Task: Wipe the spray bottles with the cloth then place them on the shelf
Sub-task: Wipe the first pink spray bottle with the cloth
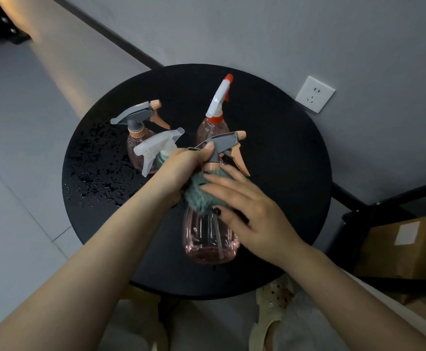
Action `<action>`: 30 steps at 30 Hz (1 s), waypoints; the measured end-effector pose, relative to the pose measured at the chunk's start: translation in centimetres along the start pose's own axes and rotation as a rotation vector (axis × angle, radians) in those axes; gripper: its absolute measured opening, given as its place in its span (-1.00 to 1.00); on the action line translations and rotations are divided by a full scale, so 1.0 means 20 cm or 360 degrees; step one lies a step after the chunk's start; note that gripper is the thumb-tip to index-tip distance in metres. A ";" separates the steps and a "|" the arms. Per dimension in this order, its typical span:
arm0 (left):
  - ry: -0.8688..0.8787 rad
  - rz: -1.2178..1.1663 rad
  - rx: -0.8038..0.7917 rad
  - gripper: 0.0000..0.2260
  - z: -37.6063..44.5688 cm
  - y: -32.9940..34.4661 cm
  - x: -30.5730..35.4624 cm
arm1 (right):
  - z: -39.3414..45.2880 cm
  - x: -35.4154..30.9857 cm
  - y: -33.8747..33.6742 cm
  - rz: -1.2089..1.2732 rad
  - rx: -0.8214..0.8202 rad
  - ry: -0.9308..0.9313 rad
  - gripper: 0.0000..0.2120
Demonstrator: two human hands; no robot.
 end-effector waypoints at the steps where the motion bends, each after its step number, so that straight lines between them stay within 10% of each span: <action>1: 0.0001 0.0002 0.0000 -0.74 0.00 0.00 0.00 | 0.01 0.00 0.00 0.0070 0.0015 0.0066 -0.62; 15: 0.0151 0.0092 0.0123 -0.80 -0.02 -0.03 0.08 | -0.09 -0.08 0.05 -0.0762 -0.0116 -0.0815 -0.72; 30: 0.0102 0.0023 0.0013 -0.73 -0.02 0.00 0.02 | -0.02 -0.05 0.02 0.0067 -0.0008 0.0138 -0.60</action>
Point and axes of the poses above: each hand's wrist, its own z-axis towards the middle knuckle, its own y-axis out of the palm, x = y × z, the point moved 1 cm from there along z, towards the middle knuckle, and after that the axes turned 14 degrees about y, right-handed, at the moved point
